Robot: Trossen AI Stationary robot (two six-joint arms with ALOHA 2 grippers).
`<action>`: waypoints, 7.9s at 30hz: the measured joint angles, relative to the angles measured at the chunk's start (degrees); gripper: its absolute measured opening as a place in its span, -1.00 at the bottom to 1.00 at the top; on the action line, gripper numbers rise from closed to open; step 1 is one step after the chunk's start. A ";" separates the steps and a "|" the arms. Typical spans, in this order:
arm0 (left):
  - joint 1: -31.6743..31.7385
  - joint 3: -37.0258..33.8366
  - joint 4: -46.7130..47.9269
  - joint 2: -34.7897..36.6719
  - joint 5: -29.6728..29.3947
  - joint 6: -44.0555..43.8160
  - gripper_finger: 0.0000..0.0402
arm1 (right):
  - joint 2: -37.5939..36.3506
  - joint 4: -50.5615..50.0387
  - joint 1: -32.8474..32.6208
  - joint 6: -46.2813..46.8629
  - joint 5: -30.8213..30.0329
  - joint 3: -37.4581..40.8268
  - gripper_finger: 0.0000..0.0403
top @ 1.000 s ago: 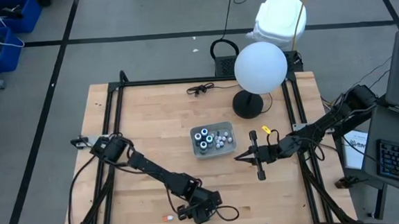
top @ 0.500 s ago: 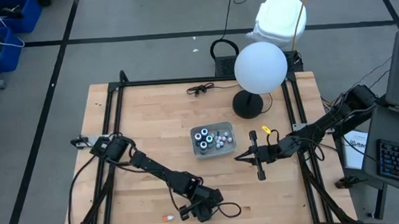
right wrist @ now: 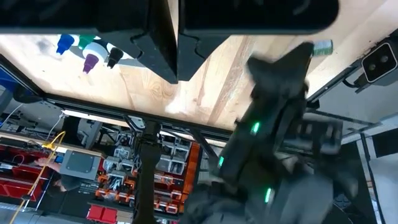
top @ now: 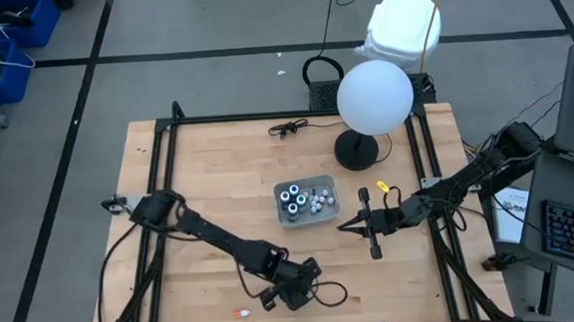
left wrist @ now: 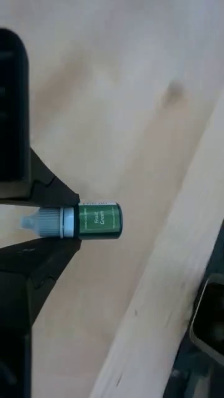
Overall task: Pick & Place food coloring
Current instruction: Put the small green food coloring bottle into the gray bin
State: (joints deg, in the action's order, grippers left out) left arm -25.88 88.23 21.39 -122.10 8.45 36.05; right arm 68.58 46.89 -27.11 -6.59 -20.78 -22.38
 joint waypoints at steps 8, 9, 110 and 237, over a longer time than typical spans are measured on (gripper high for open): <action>-1.50 0.15 7.33 10.13 -18.55 -6.20 -0.64 | 0.00 0.03 0.00 -0.04 0.01 -0.01 -1.00; -1.51 0.15 8.24 10.97 -21.24 -6.20 -0.64 | 0.00 0.02 0.00 -0.04 0.01 -0.01 -1.00; 9.98 25.53 18.79 3.59 -33.92 -8.18 -0.68 | 9.92 21.46 -10.71 -45.55 -31.46 -0.39 -0.14; 16.48 25.49 4.72 10.11 10.01 -25.24 -0.03 | 14.25 34.57 -23.47 -112.92 -31.42 -13.02 -0.70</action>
State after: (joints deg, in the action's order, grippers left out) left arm -9.40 113.71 26.11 -111.98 18.46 10.81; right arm 82.83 81.46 -50.59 -119.51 -52.21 -35.40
